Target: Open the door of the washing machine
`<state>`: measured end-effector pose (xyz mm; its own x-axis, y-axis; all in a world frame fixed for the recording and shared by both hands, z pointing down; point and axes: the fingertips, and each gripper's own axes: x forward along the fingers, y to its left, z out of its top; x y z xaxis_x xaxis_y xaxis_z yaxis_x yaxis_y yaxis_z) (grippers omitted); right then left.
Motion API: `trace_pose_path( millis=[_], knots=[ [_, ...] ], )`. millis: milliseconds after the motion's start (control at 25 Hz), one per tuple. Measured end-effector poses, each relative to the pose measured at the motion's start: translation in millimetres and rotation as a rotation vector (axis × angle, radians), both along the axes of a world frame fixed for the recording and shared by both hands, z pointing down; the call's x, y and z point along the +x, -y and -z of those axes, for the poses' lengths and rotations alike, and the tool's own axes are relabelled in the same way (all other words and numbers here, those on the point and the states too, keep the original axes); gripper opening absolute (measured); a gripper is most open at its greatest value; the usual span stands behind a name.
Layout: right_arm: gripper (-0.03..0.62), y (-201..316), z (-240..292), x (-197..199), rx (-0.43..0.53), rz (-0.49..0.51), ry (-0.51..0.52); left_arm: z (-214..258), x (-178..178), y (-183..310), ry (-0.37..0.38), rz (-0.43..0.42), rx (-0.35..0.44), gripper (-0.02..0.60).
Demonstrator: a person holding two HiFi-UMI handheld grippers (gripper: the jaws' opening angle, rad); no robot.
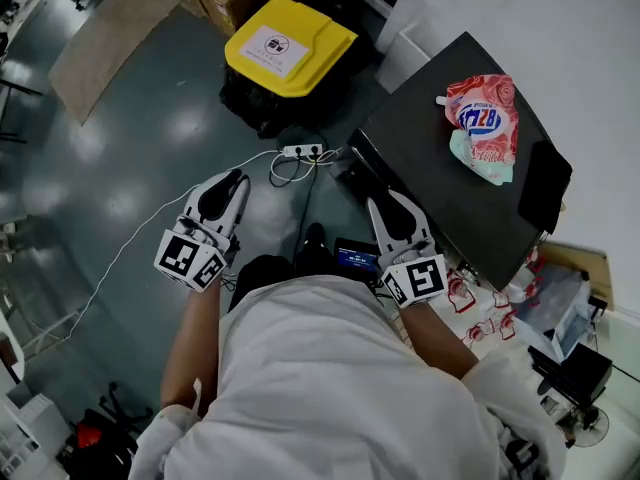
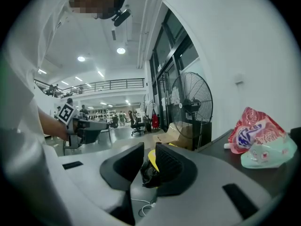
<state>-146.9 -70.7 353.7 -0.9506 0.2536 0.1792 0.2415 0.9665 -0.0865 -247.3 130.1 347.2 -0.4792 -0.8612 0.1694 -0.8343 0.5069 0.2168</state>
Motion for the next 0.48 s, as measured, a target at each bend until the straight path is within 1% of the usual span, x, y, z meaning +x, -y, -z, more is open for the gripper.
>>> trace_pose_path(
  millis=[120, 240, 480],
  knots=[
    [0.095, 20, -3, -6, -0.004, -0.079, -0.009, -10, -19, 21, -0.019, -0.072, -0.022, 0.052],
    [0.092, 47, -9, -2, 0.010, -0.189, -0.026, -23, -38, 51, -0.037, -0.180, -0.033, 0.052],
    [0.089, 80, -30, 28, 0.021, -0.512, -0.114, -60, -62, 124, -0.063, -0.521, -0.051, 0.054]
  ],
)
